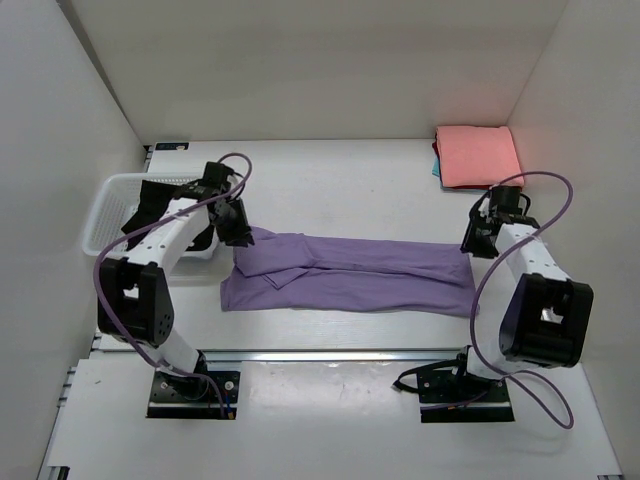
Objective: Fold and stack the t-shirts
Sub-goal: Fold the other side of the tshirt into a rectangle, then rotate the tshirt 90 degrees
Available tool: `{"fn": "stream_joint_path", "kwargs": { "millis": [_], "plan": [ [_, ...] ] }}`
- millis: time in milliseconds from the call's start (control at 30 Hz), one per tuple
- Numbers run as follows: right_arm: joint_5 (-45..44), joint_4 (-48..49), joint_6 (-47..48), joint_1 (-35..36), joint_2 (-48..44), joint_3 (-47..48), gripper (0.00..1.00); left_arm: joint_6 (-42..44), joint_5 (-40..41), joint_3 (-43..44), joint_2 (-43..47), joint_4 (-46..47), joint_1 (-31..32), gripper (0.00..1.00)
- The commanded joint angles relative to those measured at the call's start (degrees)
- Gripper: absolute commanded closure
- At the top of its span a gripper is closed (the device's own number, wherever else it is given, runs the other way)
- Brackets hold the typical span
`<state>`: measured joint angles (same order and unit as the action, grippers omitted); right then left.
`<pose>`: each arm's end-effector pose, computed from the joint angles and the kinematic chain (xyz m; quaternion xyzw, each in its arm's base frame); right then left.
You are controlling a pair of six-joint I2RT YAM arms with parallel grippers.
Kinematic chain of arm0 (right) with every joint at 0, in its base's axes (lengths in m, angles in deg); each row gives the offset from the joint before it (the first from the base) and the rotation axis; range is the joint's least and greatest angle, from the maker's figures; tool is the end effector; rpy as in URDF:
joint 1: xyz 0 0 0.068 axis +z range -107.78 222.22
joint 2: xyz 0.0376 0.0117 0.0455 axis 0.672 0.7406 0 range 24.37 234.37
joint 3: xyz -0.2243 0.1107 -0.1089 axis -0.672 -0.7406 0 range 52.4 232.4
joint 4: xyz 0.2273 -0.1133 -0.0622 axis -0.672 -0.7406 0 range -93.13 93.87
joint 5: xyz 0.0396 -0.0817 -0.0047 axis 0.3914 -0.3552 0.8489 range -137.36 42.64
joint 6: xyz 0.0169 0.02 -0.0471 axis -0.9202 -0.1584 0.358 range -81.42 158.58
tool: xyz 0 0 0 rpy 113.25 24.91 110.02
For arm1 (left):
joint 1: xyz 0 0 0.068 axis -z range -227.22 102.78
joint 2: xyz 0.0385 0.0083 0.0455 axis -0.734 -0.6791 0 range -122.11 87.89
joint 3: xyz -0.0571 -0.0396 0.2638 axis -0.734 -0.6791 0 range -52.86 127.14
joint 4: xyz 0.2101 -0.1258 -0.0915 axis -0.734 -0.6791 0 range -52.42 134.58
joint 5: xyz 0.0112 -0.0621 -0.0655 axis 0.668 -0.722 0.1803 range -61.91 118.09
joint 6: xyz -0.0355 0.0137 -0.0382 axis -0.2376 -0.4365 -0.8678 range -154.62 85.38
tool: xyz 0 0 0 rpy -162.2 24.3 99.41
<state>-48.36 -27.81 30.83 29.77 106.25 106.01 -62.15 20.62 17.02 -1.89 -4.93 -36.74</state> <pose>0.2751 -0.0613 0.2168 0.1716 0.9504 -0.0191 0.2586 0.3023 -0.0607 0.2482 -0.1340 0.9727 -0.1186 0.1477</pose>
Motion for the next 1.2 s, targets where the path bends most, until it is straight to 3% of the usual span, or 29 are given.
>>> {"fn": "stream_joint_path", "kwargs": {
  "millis": [0,200,367,500,667,767,867,933,1067,1167],
  "plan": [
    [6.9,4.2,1.6,1.7,3.8,4.0,0.71,-0.4,-1.2,4.8,-3.4,2.0,5.1,0.69],
    [11.4,5.8,-0.3,3.9,11.8,6.4,1.00,-4.4,-4.3,6.5,-12.2,3.8,12.3,0.74],
    [10.3,6.2,-3.3,5.6,15.1,6.3,1.00,-7.4,-4.6,4.9,-19.5,3.7,13.1,0.77],
    [8.6,0.6,-7.7,5.4,18.0,6.7,1.00,-8.8,-2.2,11.5,-25.9,2.4,12.5,0.79],
    [6.7,-4.8,-13.1,6.6,17.2,3.7,1.00,-9.6,-2.1,32.8,-41.9,-1.6,11.4,0.81],
    [6.1,-5.6,-17.6,10.2,13.9,0.1,1.00,-9.5,-5.3,64.4,-56.5,-9.4,11.1,0.86],
    [5.4,-6.8,-24.0,17.4,9.6,-2.7,1.00,-12.6,-11.5,91.8,-73.6,-14.6,9.8,0.97],
    [7.0,-5.0,-27.3,24.4,6.8,-5.2,1.00,-15.4,-16.6,90.0,-75.8,-9.8,8.6,1.00],
    [9.8,3.0,-32.8,34.8,2.1,-12.0,1.00,-14.9,-19.1,71.1,-69.1,4.0,9.2,1.00],
    [11.8,7.8,-37.2,40.9,1.0,-15.8,1.00,-18.0,-21.5,75.4,-70.8,10.7,9.5,1.00]
  ]
}}
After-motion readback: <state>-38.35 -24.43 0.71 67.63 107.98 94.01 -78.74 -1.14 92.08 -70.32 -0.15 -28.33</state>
